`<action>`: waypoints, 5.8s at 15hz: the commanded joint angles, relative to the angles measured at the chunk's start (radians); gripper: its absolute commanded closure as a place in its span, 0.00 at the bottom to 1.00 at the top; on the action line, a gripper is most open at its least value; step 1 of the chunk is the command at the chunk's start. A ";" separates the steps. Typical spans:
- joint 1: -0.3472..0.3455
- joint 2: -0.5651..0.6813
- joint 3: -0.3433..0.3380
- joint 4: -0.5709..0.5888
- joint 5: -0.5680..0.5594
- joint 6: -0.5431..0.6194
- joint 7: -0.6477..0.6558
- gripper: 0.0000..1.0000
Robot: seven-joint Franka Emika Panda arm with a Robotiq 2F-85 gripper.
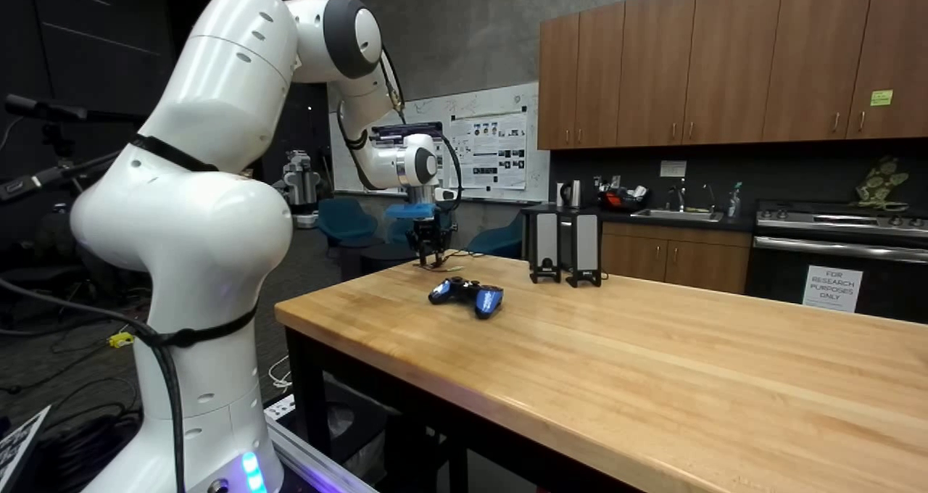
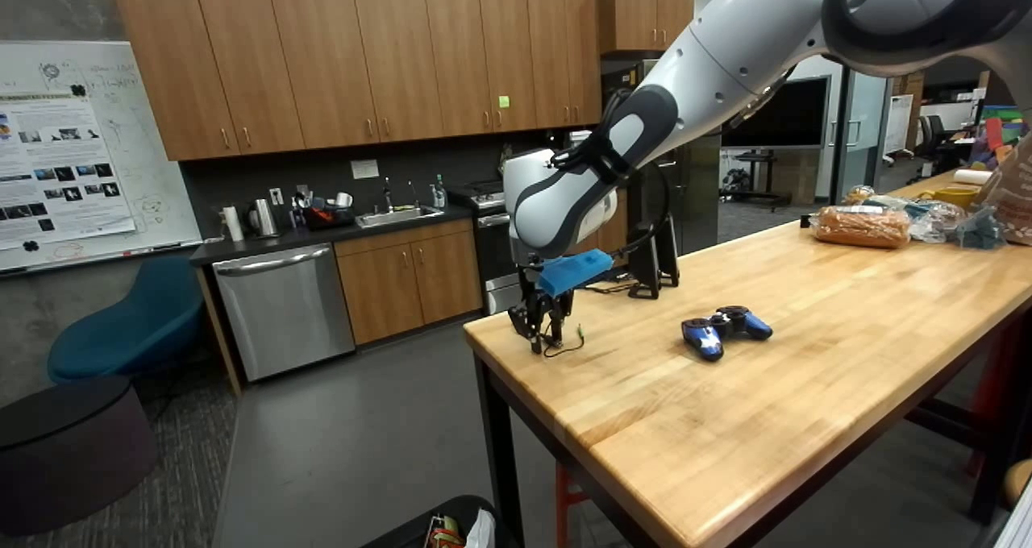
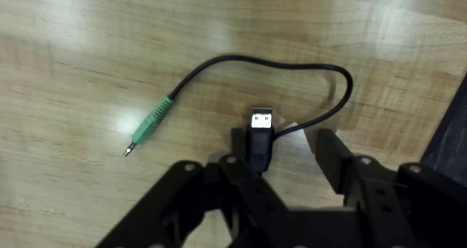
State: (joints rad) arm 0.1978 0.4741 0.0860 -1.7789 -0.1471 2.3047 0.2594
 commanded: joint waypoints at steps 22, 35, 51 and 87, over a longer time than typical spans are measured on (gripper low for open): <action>0.006 -0.239 0.003 -0.269 0.013 0.043 -0.018 0.95; -0.011 -0.697 0.061 -0.767 -0.004 0.129 0.051 0.95; 0.013 -1.133 0.231 -0.991 0.048 -0.009 0.111 0.95; 0.195 -0.826 0.304 -0.943 0.397 -0.316 0.050 0.95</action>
State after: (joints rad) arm 0.3744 -0.3565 0.3880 -2.7102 0.2085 1.9924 0.3194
